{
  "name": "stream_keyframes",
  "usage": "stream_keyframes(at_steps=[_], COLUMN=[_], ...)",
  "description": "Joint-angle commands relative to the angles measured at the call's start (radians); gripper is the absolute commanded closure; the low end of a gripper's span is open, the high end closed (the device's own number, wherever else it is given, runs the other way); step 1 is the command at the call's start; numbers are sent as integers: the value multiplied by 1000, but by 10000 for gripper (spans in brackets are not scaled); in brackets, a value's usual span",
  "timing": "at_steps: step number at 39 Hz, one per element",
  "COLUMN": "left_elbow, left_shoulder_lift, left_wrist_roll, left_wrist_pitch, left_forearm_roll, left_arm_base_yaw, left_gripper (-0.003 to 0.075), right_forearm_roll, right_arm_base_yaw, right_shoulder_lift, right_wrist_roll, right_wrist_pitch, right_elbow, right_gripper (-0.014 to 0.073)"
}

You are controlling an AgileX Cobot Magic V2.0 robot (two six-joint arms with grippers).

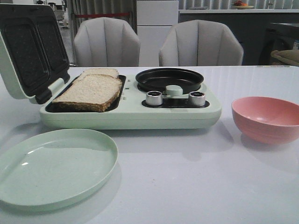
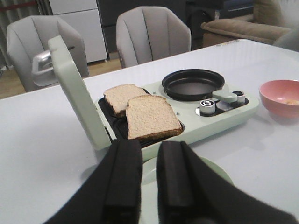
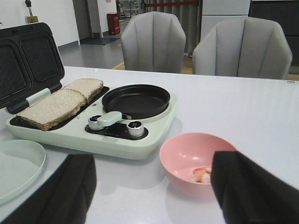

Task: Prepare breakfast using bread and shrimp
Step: 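Release the bread and raise the right gripper away, then grasp the silver handle of the sandwich maker lid with the left gripper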

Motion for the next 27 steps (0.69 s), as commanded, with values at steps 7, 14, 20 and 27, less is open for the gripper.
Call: stream_keyframes(at_steps=[7, 14, 20, 27], left_elbow=[-51, -133, -262, -449], left_shoulder_lift=[116, 352, 581, 826], left_wrist_roll=[-13, -119, -133, -133], left_wrist_pitch=[-220, -327, -375, -353], left_forearm_roll=[-26, -26, -49, -168], left_arm_base_yaw=[-1, -1, 12, 90], left_gripper=[279, 260, 260, 260], right_forearm_roll=[1, 1, 1, 1], right_arm_base_yaw=[-6, -6, -1, -1], right_shoulder_lift=[10, 10, 10, 10], right_wrist_roll=[-2, -2, -2, -2], right_wrist_pitch=[-91, -91, -91, -91], right_elbow=[-26, -26, -26, -26], right_gripper=[-10, -10, -10, -10])
